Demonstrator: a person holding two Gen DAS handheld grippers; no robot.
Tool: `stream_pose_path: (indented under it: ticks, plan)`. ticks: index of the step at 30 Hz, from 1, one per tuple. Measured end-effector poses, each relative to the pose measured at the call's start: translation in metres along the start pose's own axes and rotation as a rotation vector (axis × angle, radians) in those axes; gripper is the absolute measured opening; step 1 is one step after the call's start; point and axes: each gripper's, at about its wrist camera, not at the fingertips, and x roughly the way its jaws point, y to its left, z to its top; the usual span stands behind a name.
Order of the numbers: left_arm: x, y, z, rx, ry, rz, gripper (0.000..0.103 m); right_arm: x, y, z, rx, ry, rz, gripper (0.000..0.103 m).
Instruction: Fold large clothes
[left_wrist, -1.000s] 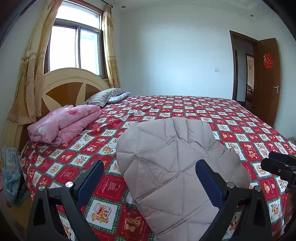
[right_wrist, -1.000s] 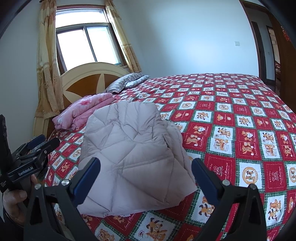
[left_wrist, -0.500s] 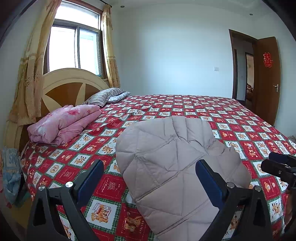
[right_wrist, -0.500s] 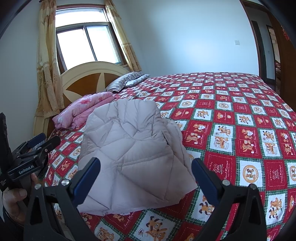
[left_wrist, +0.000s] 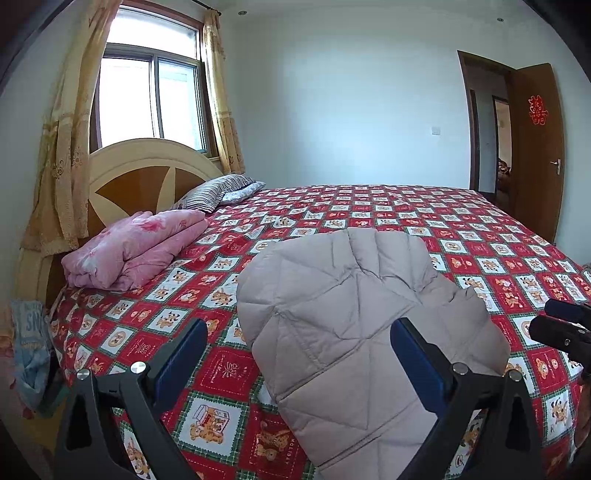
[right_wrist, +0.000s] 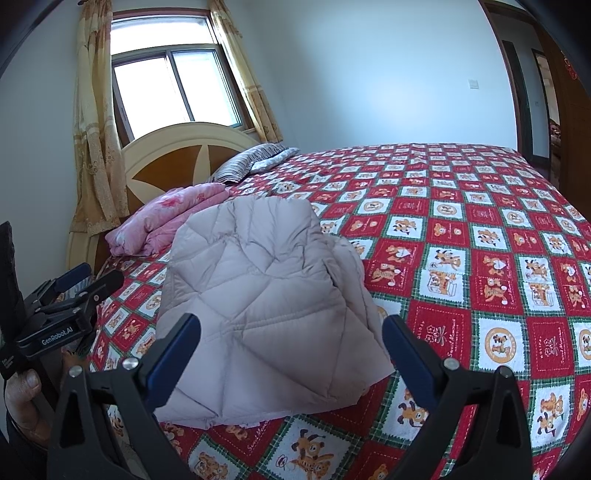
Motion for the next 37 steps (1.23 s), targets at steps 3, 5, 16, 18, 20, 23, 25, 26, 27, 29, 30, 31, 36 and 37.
stream_pose_path:
  ticks: [3, 5, 16, 18, 20, 23, 25, 26, 27, 29, 30, 31, 36, 37]
  plan:
    - [-0.0018, -0.0005, 0.0002, 0.01, -0.012, 0.01, 0.1, 0.0001, 0.0001, -0.0005, 0.0, 0.001, 0.001, 0.101]
    - [-0.0027, -0.0015, 0.0006, 0.017, -0.02, 0.016, 0.1, 0.0004, 0.0003, -0.001, 0.0, 0.004, 0.005, 0.101]
    - [-0.0029, -0.0036, 0.0006, 0.033, -0.025, 0.021, 0.1, 0.0016, 0.004, -0.001, -0.015, 0.01, 0.021, 0.101]
    - [-0.0025, -0.0033, 0.0006, 0.032, -0.024, 0.018, 0.1, 0.0017, 0.0043, -0.0011, -0.017, 0.011, 0.022, 0.101]
    - [-0.0016, -0.0027, 0.0006, 0.023, -0.018, 0.002, 0.1, 0.0018, 0.0044, -0.0012, -0.015, 0.011, 0.022, 0.101]
    - [0.0005, -0.0018, -0.0001, 0.017, -0.013, 0.0, 0.1, 0.0025, 0.0043, -0.0016, -0.013, 0.015, 0.021, 0.101]
    - [0.0009, -0.0023, -0.0005, 0.021, -0.013, 0.01, 0.1, 0.0027, 0.0039, -0.0022, -0.013, 0.017, 0.021, 0.101]
    - [0.0008, -0.0027, -0.0007, 0.02, -0.015, 0.012, 0.1, 0.0029, 0.004, -0.0023, -0.013, 0.017, 0.021, 0.101]
    - [0.0006, -0.0021, -0.001, 0.017, -0.018, 0.015, 0.1, 0.003, 0.0039, -0.0023, -0.013, 0.017, 0.02, 0.101]
    - [-0.0004, -0.0018, -0.002, 0.018, -0.026, 0.026, 0.1, 0.0034, 0.0033, -0.0029, -0.012, 0.018, 0.021, 0.101]
    - [-0.0013, -0.0021, -0.0028, 0.024, -0.035, 0.024, 0.1, 0.0038, 0.0032, -0.0032, -0.011, 0.02, 0.021, 0.101]
    - [-0.0024, -0.0023, -0.003, 0.029, -0.041, 0.026, 0.1, 0.0042, 0.0026, -0.0041, -0.011, 0.022, 0.021, 0.101]
    - [-0.0045, -0.0081, -0.0046, 0.062, -0.061, 0.031, 0.1, 0.0066, -0.0011, -0.0066, -0.01, 0.034, 0.019, 0.101]
    - [-0.0046, -0.0092, -0.0045, 0.063, -0.062, 0.024, 0.1, 0.0062, -0.0015, -0.0069, -0.01, 0.034, 0.018, 0.101]
